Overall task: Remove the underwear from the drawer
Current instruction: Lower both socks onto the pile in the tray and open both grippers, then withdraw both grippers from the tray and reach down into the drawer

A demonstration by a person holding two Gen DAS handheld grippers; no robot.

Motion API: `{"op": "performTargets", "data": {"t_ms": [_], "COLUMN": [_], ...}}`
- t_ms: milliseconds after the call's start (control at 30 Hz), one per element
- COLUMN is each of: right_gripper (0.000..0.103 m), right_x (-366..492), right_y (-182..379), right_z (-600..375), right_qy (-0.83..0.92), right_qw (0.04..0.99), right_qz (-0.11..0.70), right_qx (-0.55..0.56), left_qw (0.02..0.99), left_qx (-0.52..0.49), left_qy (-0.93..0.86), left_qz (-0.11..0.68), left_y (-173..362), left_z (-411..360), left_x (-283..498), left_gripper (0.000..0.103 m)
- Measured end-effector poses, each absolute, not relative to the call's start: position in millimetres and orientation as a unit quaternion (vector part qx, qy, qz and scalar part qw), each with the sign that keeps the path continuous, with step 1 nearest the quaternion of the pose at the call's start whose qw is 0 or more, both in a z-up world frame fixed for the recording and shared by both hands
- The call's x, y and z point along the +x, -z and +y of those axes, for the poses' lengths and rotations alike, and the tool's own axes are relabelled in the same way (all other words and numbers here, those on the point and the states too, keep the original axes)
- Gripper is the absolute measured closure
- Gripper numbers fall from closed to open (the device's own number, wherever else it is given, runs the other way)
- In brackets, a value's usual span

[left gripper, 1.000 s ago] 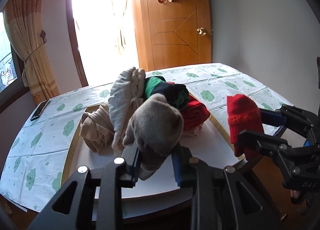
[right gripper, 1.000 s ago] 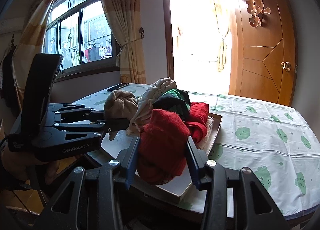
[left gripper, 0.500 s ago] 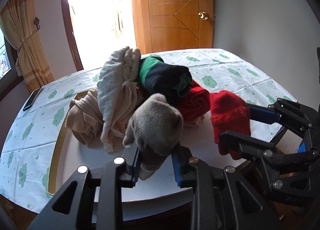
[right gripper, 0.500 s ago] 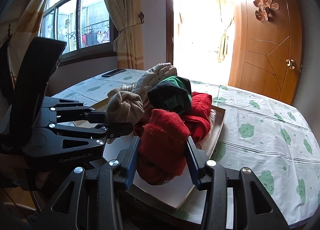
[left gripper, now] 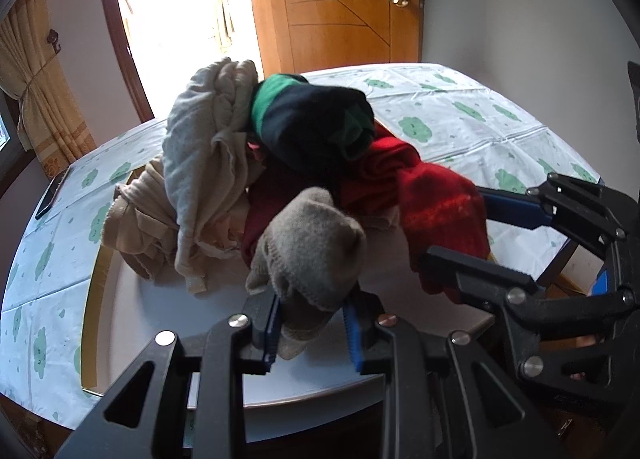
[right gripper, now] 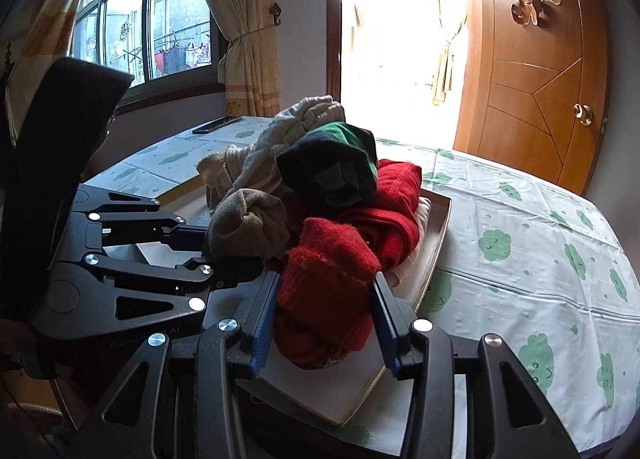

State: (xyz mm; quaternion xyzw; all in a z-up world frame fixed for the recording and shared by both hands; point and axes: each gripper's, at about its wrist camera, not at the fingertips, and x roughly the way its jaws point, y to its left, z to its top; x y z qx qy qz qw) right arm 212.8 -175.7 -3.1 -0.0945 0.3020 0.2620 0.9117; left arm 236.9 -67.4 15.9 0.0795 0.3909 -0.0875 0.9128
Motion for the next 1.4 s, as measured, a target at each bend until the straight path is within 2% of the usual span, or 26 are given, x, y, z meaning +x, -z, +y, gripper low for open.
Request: {"op": "performTargets", "data": {"t_ms": [367, 500, 700, 833, 900, 1033, 1133, 1200, 1300, 1333, 1400], "right_gripper": [0.056, 0.056, 0.056, 0.044, 0.043, 0.038, 0.032, 0.029, 0.029, 0.029, 0.029], "right_x": [219, 221, 221, 220, 220, 217, 214, 211, 205, 202, 197], "right_y": [16, 20, 23, 26, 27, 27, 25, 24, 23, 23, 21], "right_z": [-176, -175, -177, -181, -182, -182, -184, -184, -184, -184, -186], "right_qy": [-0.254, -0.250, -0.246, -0.243, -0.246, -0.241, -0.244, -0.244, -0.244, -0.245, -0.245], "right_qw": [0.909, 0.909, 0.909, 0.912, 0.911, 0.914, 0.915, 0.917, 0.918, 0.918, 0.920], "right_qz": [0.319, 0.323, 0.325, 0.324, 0.323, 0.317, 0.314, 0.310, 0.305, 0.305, 0.301], "right_qx": [-0.087, -0.083, -0.081, -0.071, -0.068, -0.071, -0.065, -0.064, -0.065, -0.064, -0.064], "left_qw": [0.903, 0.900, 0.898, 0.900, 0.902, 0.903, 0.906, 0.908, 0.908, 0.908, 0.913], "left_qx": [0.091, 0.096, 0.103, 0.107, 0.105, 0.103, 0.100, 0.100, 0.101, 0.104, 0.105], "left_qy": [0.087, 0.087, 0.089, 0.087, 0.084, 0.078, 0.066, 0.062, 0.061, 0.061, 0.059], "left_qz": [0.411, 0.416, 0.418, 0.414, 0.411, 0.410, 0.406, 0.403, 0.401, 0.401, 0.390], "left_y": [-3, 0, 5, 7, 7, 7, 6, 6, 5, 4, 2], "left_z": [-72, -74, -74, -75, -74, -70, -65, -63, -63, -63, -61], "left_x": [243, 245, 243, 241, 241, 242, 240, 240, 238, 237, 231], "left_gripper": [0.077, 0.072, 0.070, 0.066, 0.064, 0.055, 0.041, 0.038, 0.031, 0.024, 0.020]}}
